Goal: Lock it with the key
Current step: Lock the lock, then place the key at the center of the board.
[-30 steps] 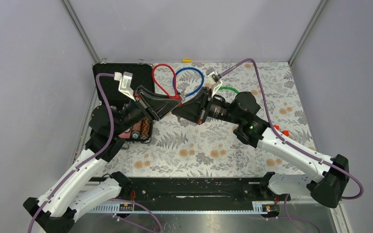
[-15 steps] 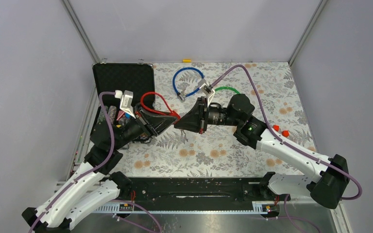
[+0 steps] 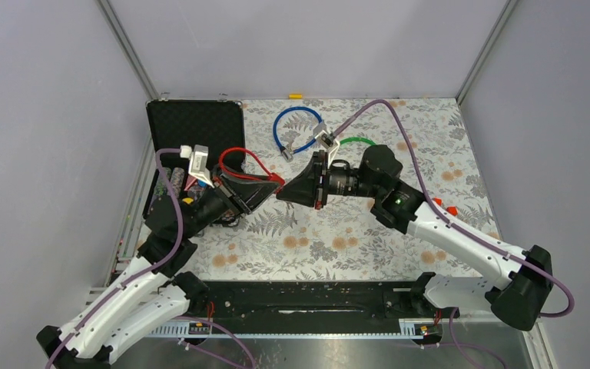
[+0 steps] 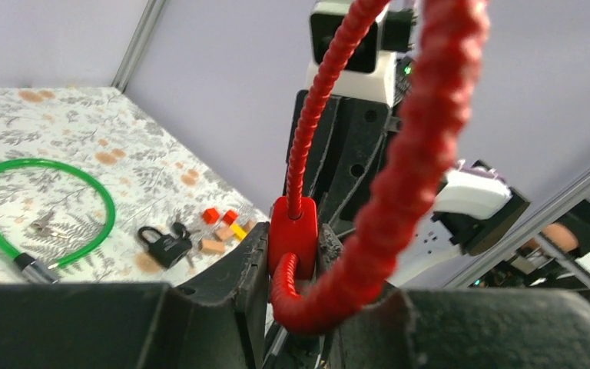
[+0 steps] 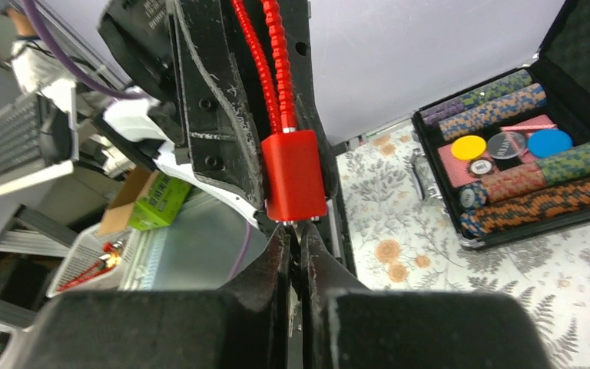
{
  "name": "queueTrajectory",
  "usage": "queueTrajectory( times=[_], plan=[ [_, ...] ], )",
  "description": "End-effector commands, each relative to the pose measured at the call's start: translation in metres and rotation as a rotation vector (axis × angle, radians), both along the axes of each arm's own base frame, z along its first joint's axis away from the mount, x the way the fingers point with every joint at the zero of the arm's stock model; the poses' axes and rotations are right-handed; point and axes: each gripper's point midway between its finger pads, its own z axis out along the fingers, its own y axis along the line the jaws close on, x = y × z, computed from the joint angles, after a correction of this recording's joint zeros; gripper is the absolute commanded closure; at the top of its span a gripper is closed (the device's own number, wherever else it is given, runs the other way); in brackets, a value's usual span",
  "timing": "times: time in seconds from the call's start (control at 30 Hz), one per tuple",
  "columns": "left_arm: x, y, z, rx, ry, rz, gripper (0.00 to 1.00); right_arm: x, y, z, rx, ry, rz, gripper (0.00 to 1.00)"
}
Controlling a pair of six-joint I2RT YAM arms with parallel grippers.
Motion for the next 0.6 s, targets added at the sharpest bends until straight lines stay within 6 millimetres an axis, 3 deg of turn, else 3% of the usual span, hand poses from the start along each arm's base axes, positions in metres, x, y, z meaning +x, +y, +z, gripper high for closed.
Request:
queueTrajectory(
  times=[0.0,0.1,0.23,0.27,0.43,0.57],
  plan=[
    [0.002,0.046,0.110,-0.148,-0.264,0.222,1.00,-0.044,-0.023,-0.058,-0.272,-0.022,0.236,1.00],
    [0.000,0.035,0.110,-0.060,-0.258,0.167,1.00,-0.049,-0.032,-0.064,-0.308,-0.078,0.284,1.00],
    [-0.001,0.021,0.109,0.014,-0.241,0.091,1.00,-0.073,-0.039,-0.053,-0.249,-0.123,0.438,1.00],
    [-0.001,0.018,0.108,0.017,-0.236,0.074,1.00,-0.072,-0.038,-0.050,-0.242,-0.116,0.426,1.00],
    [0.009,0.014,0.098,0.038,-0.204,0.084,1.00,-0.043,-0.026,-0.047,-0.247,-0.087,0.240,1.00],
    [0.032,0.009,0.068,0.119,-0.121,0.129,1.00,-0.007,-0.025,-0.056,-0.276,-0.044,0.041,1.00]
  ],
)
